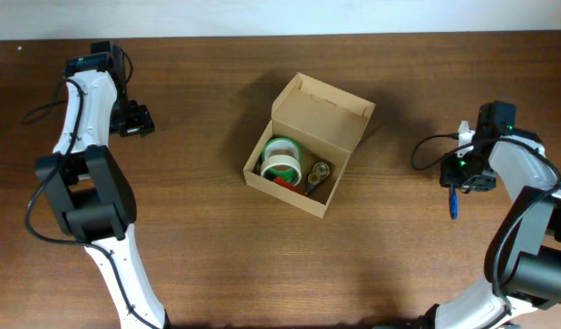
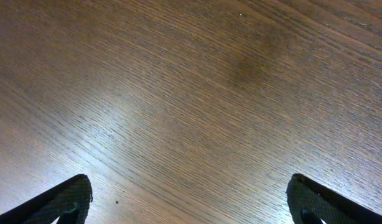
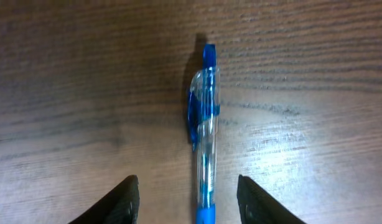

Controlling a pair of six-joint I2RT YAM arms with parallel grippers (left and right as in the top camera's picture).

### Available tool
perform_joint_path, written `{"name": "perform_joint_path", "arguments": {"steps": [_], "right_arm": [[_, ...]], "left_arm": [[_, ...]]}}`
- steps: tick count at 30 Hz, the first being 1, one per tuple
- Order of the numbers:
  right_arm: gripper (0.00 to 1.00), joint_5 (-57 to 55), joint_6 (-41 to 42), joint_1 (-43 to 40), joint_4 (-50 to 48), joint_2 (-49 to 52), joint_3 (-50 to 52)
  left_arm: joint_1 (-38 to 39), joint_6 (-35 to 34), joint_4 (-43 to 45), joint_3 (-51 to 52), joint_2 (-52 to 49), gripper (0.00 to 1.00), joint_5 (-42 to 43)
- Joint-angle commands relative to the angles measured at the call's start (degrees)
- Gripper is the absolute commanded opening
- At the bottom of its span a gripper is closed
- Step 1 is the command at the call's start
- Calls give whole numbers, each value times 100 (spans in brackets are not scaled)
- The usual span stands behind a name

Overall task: Pack container
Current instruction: 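Grasp the blue pen with the right gripper and carry it over the box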

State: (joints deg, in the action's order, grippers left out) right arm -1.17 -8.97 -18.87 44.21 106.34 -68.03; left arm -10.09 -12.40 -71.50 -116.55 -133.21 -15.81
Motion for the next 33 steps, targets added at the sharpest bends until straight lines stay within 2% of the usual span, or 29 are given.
{"name": "perform_joint_path", "arguments": {"steps": [1,7,9,14,19,26,33], "right_arm": [[51,44,227,-39,-127,13,125],[50,50,258,-37,-166,507,125],[44,50,356,-37,-157,673,125],[17,103,608,-37,-205,857,125],[4,122,603,-37,-208,855,122],[4,968,595,-22,-4,702,-85],[4,1486,586,98,1091,-55,-1329]], "left_arm": [[-11,52,-2,20,68,100,20],[-11,52,-2,20,68,100,22],[-11,50,-2,20,68,100,20],[-11,52,-2,20,68,100,20],[-11,52,-2,17,68,100,20],[-11,52,-2,17,68,100,20],[-11,52,-2,17,68,100,20]]}}
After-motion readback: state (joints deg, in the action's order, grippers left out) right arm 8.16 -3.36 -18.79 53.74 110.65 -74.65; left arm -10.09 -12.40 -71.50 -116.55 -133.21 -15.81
